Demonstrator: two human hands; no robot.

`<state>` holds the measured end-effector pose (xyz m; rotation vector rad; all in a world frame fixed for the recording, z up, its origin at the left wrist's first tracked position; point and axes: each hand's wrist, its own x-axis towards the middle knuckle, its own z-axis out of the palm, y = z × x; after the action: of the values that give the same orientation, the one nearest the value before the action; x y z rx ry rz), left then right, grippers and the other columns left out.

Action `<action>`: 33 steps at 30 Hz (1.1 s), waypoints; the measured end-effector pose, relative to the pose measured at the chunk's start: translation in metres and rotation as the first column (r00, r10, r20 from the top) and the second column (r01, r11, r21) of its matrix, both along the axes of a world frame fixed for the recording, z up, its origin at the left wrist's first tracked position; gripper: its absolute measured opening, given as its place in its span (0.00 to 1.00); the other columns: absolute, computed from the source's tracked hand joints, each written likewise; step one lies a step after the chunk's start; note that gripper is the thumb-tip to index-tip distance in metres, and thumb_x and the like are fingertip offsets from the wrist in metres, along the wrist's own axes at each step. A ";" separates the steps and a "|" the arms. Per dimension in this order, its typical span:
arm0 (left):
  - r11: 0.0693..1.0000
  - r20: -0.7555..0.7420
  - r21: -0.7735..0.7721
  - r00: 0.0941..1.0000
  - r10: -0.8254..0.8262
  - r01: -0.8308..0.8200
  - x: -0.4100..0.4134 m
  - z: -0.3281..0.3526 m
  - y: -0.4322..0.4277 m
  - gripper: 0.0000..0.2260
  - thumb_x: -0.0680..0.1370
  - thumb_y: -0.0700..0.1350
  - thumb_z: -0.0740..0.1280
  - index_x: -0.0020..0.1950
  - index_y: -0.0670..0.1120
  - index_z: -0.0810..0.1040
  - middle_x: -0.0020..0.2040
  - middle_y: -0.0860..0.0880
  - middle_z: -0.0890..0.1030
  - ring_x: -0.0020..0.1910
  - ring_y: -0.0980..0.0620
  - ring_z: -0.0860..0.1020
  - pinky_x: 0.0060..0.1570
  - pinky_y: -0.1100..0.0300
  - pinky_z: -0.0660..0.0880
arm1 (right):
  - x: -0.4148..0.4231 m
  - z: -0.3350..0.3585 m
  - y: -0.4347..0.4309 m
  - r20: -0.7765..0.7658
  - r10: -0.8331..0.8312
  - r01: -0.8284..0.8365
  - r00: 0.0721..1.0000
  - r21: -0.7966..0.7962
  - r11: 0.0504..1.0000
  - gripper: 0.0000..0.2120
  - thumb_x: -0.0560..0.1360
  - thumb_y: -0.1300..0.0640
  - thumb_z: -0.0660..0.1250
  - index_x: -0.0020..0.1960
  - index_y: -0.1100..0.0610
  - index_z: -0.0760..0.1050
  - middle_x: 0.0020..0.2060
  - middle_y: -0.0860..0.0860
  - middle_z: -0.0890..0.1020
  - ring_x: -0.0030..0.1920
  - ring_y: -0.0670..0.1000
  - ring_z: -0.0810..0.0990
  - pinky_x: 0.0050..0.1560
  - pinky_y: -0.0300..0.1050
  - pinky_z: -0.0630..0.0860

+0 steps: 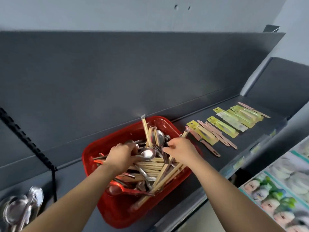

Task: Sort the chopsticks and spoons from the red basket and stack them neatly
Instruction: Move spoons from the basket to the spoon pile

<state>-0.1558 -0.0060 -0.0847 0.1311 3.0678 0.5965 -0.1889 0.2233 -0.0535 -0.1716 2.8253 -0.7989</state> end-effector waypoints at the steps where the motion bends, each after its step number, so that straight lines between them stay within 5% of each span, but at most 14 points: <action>1: 0.998 -0.020 0.039 0.999 0.043 -0.042 0.000 0.000 0.000 0.08 0.75 0.53 0.69 0.49 0.51 0.76 0.47 0.52 0.82 0.50 0.46 0.79 0.47 0.55 0.72 | -0.007 0.000 -0.003 0.014 0.025 -0.026 1.000 0.080 0.996 0.22 0.73 0.43 0.70 0.62 0.55 0.79 0.54 0.49 0.84 0.53 0.50 0.82 0.52 0.45 0.78; 3: 0.977 -0.044 0.167 0.989 0.143 -0.133 0.001 0.004 0.001 0.06 0.75 0.51 0.70 0.46 0.52 0.76 0.47 0.53 0.83 0.47 0.48 0.80 0.47 0.53 0.75 | -0.020 0.000 -0.007 0.021 0.084 -0.087 0.996 0.226 0.970 0.20 0.70 0.40 0.70 0.50 0.56 0.81 0.43 0.49 0.85 0.42 0.50 0.82 0.39 0.45 0.78; 6: 0.937 -0.075 0.267 0.965 0.253 -0.225 0.001 0.012 -0.002 0.07 0.73 0.54 0.72 0.42 0.55 0.75 0.40 0.56 0.82 0.39 0.54 0.79 0.41 0.54 0.76 | -0.033 -0.002 -0.013 0.024 0.144 -0.143 0.989 0.351 0.925 0.20 0.66 0.39 0.72 0.31 0.53 0.70 0.27 0.46 0.74 0.27 0.47 0.73 0.25 0.41 0.63; 11: 0.932 -0.201 0.238 0.925 0.323 -0.274 0.003 0.013 -0.011 0.04 0.77 0.47 0.68 0.43 0.49 0.80 0.31 0.58 0.77 0.31 0.60 0.75 0.30 0.72 0.65 | -0.048 -0.005 -0.020 0.167 0.159 -0.205 0.973 0.307 0.929 0.17 0.64 0.45 0.76 0.35 0.53 0.71 0.30 0.47 0.77 0.30 0.47 0.75 0.26 0.40 0.65; 17: 0.898 0.051 0.243 0.929 0.367 -0.367 0.011 0.008 -0.013 0.26 0.56 0.67 0.75 0.37 0.47 0.77 0.29 0.54 0.74 0.29 0.56 0.71 0.28 0.62 0.65 | -0.058 -0.012 -0.023 0.292 0.207 -0.277 0.934 0.224 0.934 0.14 0.65 0.50 0.76 0.35 0.56 0.73 0.27 0.48 0.76 0.24 0.46 0.75 0.23 0.36 0.66; 20: 0.917 0.073 0.166 0.932 0.356 -0.364 0.012 0.008 -0.007 0.21 0.59 0.60 0.79 0.36 0.48 0.75 0.30 0.55 0.74 0.32 0.51 0.73 0.30 0.60 0.65 | -0.063 -0.013 -0.016 0.300 0.177 -0.227 0.938 0.141 0.964 0.10 0.67 0.55 0.74 0.35 0.58 0.74 0.24 0.49 0.74 0.21 0.47 0.72 0.24 0.37 0.66; 23: 0.876 0.040 0.267 0.913 0.406 -0.401 0.008 0.013 0.006 0.15 0.62 0.56 0.79 0.35 0.49 0.77 0.31 0.52 0.78 0.32 0.49 0.77 0.31 0.59 0.68 | -0.068 -0.012 0.002 0.335 0.286 -0.296 0.898 -0.022 0.955 0.05 0.72 0.59 0.70 0.46 0.60 0.80 0.32 0.52 0.80 0.17 0.44 0.65 0.21 0.37 0.61; 27: 0.841 0.179 0.362 0.916 0.360 -0.401 -0.006 0.017 0.043 0.14 0.63 0.55 0.79 0.35 0.48 0.79 0.30 0.54 0.79 0.28 0.55 0.75 0.27 0.65 0.68 | -0.076 0.000 0.025 0.234 0.329 -0.295 0.915 -0.167 0.941 0.08 0.74 0.61 0.70 0.52 0.54 0.83 0.35 0.49 0.83 0.17 0.41 0.69 0.18 0.34 0.64; 30: 0.864 0.354 0.289 0.884 0.303 -0.412 -0.019 0.012 0.071 0.20 0.62 0.61 0.78 0.37 0.48 0.77 0.31 0.55 0.78 0.29 0.57 0.75 0.27 0.64 0.67 | -0.080 0.005 0.041 0.082 0.362 -0.361 0.928 -0.028 0.932 0.07 0.75 0.56 0.68 0.49 0.47 0.84 0.41 0.42 0.83 0.23 0.40 0.77 0.24 0.32 0.71; 33: 0.857 0.416 0.272 0.856 0.306 -0.438 -0.026 0.004 0.083 0.17 0.63 0.55 0.80 0.37 0.48 0.76 0.34 0.53 0.79 0.33 0.56 0.77 0.29 0.63 0.67 | -0.081 0.002 0.054 0.077 0.359 -0.356 0.930 -0.056 0.933 0.07 0.76 0.56 0.67 0.48 0.49 0.85 0.31 0.41 0.82 0.21 0.40 0.75 0.25 0.35 0.71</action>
<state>-0.1816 0.0766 -0.0809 -0.5392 2.6017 1.0612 -0.2703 0.2771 -0.0512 -0.6234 2.5847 -0.7580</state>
